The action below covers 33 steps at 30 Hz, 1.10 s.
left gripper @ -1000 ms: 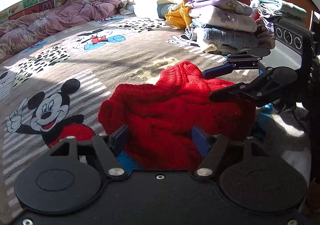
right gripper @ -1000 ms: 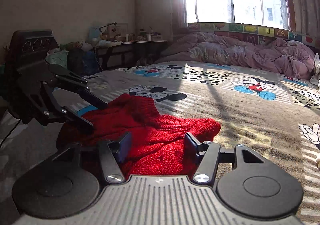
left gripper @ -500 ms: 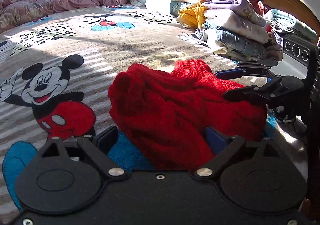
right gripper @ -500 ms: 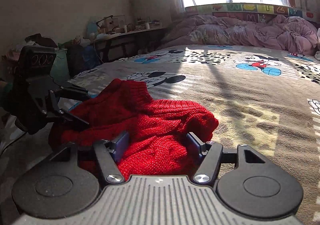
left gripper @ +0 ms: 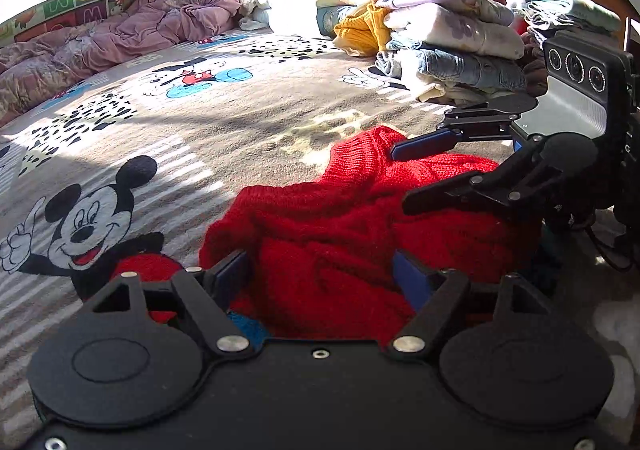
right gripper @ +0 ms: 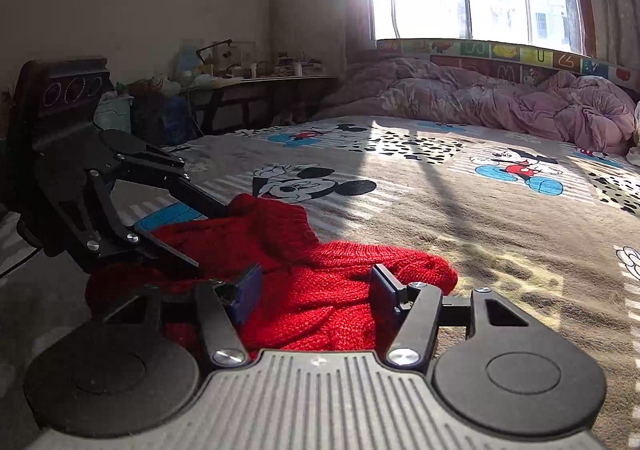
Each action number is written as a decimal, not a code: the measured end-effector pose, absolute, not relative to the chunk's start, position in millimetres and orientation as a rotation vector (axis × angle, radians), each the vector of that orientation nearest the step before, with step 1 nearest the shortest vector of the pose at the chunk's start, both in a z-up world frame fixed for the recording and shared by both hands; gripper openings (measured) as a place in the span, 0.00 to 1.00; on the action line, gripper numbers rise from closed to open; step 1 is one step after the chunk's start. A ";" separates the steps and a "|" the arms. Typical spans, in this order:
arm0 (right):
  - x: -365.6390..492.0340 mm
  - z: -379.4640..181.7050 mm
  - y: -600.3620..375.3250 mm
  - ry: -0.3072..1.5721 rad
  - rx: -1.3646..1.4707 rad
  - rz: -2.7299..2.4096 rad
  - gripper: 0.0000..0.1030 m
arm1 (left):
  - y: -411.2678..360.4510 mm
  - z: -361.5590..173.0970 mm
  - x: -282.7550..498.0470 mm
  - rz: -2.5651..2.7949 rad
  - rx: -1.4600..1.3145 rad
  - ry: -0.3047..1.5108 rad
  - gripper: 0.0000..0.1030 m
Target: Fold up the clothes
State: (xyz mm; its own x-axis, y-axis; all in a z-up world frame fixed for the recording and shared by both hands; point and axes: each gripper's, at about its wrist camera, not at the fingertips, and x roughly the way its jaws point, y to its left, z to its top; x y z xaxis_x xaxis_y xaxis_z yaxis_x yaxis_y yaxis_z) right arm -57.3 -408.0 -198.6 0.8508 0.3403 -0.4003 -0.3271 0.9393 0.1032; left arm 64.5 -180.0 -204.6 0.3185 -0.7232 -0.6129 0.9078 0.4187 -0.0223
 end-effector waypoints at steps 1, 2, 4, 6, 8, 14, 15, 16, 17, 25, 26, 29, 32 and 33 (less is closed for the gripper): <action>-54.9 -201.5 -411.5 0.437 0.063 0.355 0.59 | -178.3 -208.3 67.8 -1.106 0.328 0.608 0.78; -52.5 -204.4 -414.8 0.446 0.094 0.359 0.59 | -178.1 -210.0 67.4 -1.112 0.330 0.602 0.78; -50.3 -207.7 -418.4 0.456 0.116 0.367 0.59 | -176.4 -213.5 68.4 -1.120 0.311 0.602 0.78; -48.4 -209.7 -419.5 0.467 0.126 0.368 0.59 | -174.8 -217.2 68.1 -1.119 0.306 0.602 0.79; -47.3 -213.6 -417.2 0.470 0.124 0.364 0.59 | -174.8 -219.2 70.0 -1.112 0.297 0.618 0.81; -59.0 -210.7 -408.5 0.434 0.085 0.314 0.59 | -174.0 -200.9 69.9 -1.027 0.211 0.760 0.87; -70.0 -205.6 -408.2 0.407 0.085 0.281 0.60 | -171.5 -195.1 67.3 -1.010 0.184 0.775 0.87; -80.4 -200.8 -411.7 0.397 0.125 0.260 0.60 | -169.0 -189.2 64.6 -0.993 0.157 0.790 0.87; -90.7 -196.2 -415.3 0.388 0.165 0.238 0.63 | -166.4 -183.4 62.0 -0.976 0.129 0.805 0.87; -102.1 -222.4 -458.4 0.522 0.729 0.170 0.80 | -155.6 -157.7 38.2 -0.862 -0.040 0.917 0.87; -101.3 -227.6 -462.5 0.538 0.799 0.170 0.80 | -156.4 -163.1 35.0 -0.857 -0.051 0.932 0.87; -96.8 -241.4 -467.2 0.590 0.941 0.164 0.83 | -154.6 -181.7 33.6 -0.811 -0.129 0.985 0.87; -88.2 -245.9 -459.0 0.620 0.925 0.167 0.89 | -146.9 -201.0 41.8 -0.736 -0.240 1.017 0.87; -84.2 -245.3 -456.6 0.630 0.910 0.174 0.92 | -143.9 -207.9 46.5 -0.712 -0.288 1.032 0.87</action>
